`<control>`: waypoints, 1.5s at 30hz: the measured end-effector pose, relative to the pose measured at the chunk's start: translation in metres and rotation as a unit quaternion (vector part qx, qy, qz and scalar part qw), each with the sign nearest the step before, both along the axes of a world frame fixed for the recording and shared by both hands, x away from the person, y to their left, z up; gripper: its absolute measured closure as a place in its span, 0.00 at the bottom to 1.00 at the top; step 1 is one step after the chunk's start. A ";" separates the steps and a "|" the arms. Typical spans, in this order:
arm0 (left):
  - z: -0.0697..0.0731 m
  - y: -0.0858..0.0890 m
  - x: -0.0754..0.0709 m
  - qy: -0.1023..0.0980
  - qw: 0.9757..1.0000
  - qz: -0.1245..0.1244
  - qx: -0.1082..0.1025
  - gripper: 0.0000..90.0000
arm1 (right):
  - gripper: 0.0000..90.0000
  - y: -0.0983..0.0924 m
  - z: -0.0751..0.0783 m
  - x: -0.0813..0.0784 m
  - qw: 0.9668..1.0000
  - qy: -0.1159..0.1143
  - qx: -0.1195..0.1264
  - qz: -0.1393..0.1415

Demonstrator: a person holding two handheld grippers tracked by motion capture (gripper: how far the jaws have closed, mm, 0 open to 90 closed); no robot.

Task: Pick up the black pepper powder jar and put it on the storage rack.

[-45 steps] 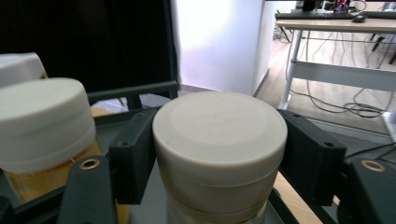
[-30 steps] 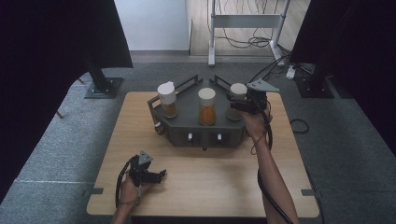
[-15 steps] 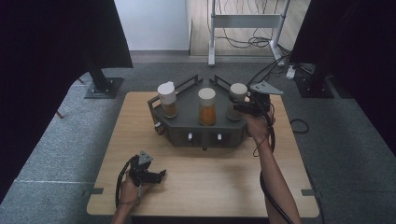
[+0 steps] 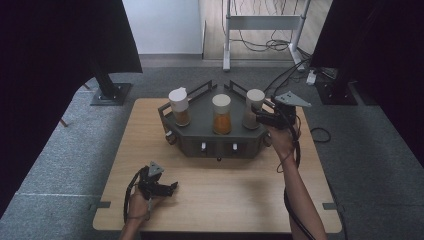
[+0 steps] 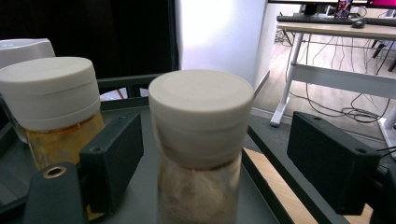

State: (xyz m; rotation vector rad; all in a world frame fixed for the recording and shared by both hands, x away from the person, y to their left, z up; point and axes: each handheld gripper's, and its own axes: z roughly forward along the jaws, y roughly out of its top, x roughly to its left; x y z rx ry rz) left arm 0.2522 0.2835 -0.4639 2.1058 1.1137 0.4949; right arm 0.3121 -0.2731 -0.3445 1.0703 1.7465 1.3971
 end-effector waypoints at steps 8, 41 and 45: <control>0.000 0.000 0.000 0.000 1.000 -0.001 0.001 0.04 | 0.20 -0.013 -0.006 -0.010 1.000 0.001 0.005 -0.002; 0.000 0.000 0.000 0.001 1.000 0.000 0.001 0.04 | 0.20 -0.042 -0.023 -0.055 1.000 0.014 -0.017 0.010; 0.000 0.000 0.000 0.001 1.000 0.000 0.000 0.04 | 0.20 -0.043 -0.026 -0.059 0.999 0.021 -0.021 0.012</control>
